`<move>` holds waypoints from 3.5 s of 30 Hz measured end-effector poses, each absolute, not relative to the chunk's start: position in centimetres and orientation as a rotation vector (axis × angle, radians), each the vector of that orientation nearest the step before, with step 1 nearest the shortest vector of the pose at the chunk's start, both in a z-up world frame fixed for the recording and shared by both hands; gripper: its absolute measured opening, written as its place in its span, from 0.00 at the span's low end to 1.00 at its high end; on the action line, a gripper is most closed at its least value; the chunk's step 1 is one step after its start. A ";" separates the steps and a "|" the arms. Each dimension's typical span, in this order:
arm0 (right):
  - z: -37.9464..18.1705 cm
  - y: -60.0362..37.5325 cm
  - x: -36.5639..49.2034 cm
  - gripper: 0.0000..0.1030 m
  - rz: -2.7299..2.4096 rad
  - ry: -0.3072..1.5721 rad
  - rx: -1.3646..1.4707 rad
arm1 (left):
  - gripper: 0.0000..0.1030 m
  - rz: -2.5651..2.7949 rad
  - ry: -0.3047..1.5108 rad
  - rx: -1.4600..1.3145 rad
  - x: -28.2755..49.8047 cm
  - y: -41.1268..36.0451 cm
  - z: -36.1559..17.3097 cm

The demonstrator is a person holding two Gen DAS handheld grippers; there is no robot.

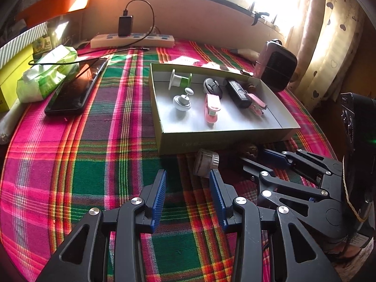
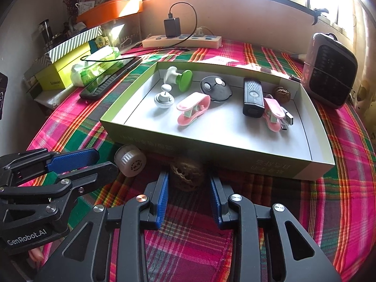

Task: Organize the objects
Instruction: 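Move the left tool to the white ridged container while the right tool closes on the walnut, then grasp the white ridged container with the left tool while the right tool holds the walnut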

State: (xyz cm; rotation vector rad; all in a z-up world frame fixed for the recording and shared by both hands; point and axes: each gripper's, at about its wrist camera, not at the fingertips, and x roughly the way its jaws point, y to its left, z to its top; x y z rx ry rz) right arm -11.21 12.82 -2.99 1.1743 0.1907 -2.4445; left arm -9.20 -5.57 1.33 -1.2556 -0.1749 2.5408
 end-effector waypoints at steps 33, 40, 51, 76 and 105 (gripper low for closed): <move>-2.9 15.6 -10.8 0.32 -2.435 0.128 1.184 | 0.36 2.624 0.067 -1.280 -10.7 -1.3 0.5; -3.0 15.6 -10.8 0.32 -2.436 0.132 1.184 | 0.36 2.634 0.060 -1.280 -10.7 -1.3 0.5; -3.0 15.5 -10.8 0.32 -2.440 0.143 1.184 | 0.28 2.649 0.071 -1.277 -10.6 -1.6 0.5; -3.0 15.5 -10.7 0.32 -2.441 0.146 1.184 | 0.17 2.665 0.053 -1.283 -10.8 -2.2 0.5; -2.5 15.6 -10.2 0.32 -2.458 0.152 1.166 | 0.16 2.678 0.058 -1.257 -10.0 -2.3 0.9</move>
